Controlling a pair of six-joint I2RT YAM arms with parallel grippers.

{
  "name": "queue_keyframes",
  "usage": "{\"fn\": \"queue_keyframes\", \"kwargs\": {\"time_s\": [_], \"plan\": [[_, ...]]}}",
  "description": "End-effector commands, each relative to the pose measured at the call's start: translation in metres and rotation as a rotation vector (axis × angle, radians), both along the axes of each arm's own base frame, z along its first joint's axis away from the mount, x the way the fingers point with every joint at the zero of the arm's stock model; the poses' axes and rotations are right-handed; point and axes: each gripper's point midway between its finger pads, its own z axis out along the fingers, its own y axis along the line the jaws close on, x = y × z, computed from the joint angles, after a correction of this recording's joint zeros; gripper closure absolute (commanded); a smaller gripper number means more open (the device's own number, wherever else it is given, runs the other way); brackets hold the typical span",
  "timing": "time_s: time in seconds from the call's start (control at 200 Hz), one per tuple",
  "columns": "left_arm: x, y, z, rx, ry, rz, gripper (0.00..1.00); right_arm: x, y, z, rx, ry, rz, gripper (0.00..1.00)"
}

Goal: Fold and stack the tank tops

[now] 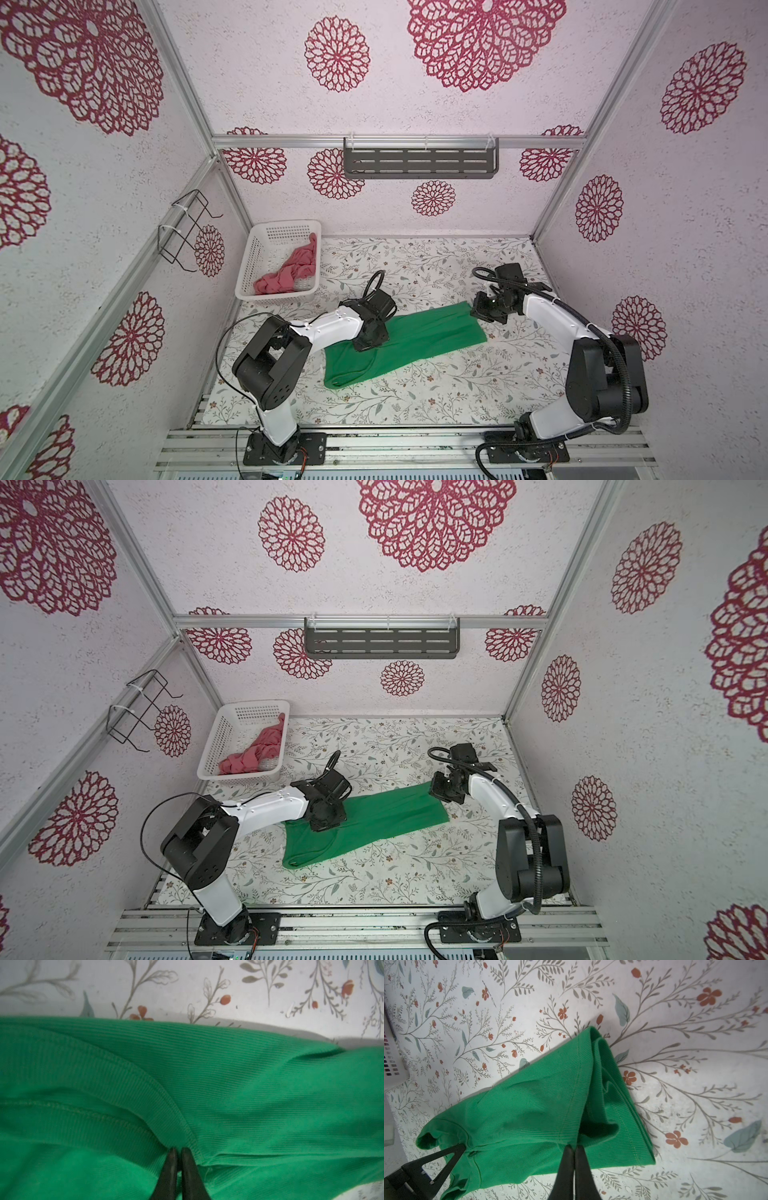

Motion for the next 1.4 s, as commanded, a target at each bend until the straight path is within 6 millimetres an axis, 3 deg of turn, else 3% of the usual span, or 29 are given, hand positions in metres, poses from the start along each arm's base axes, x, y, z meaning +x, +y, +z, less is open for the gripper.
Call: {"fn": "queue_keyframes", "kwargs": {"time_s": [0.0, 0.22, 0.54, 0.66, 0.776, 0.946, 1.101, 1.396], "plan": [[0.015, -0.002, 0.02, -0.003, -0.051, -0.002, 1.0, 0.013, -0.002, 0.014, -0.016, -0.037, 0.015, 1.0], [0.038, 0.013, 0.049, 0.019, -0.114, -0.006, 1.0, 0.049, 0.003, 0.03, -0.022, -0.094, 0.048, 1.0], [0.088, 0.043, 0.072, 0.056, -0.198, 0.019, 1.0, 0.116, 0.016, 0.061, -0.024, -0.229, 0.156, 1.0], [0.102, 0.047, 0.077, 0.067, -0.221, 0.017, 1.0, 0.127, 0.014, 0.068, -0.045, -0.264, 0.197, 1.0], [0.106, 0.048, 0.079, 0.081, -0.226, 0.01, 1.0, 0.125, 0.012, 0.066, -0.057, -0.269, 0.225, 1.0], [0.097, 0.05, 0.071, 0.082, -0.216, 0.012, 1.0, 0.109, 0.011, 0.056, -0.05, -0.28, 0.254, 1.0], [0.076, 0.046, 0.061, 0.063, -0.229, 0.034, 1.0, 0.089, 0.01, 0.038, -0.035, -0.278, 0.276, 1.0], [0.001, 0.019, 0.023, 0.029, -0.201, 0.126, 1.0, 0.046, -0.015, -0.002, -0.024, -0.239, 0.205, 1.0]]}}
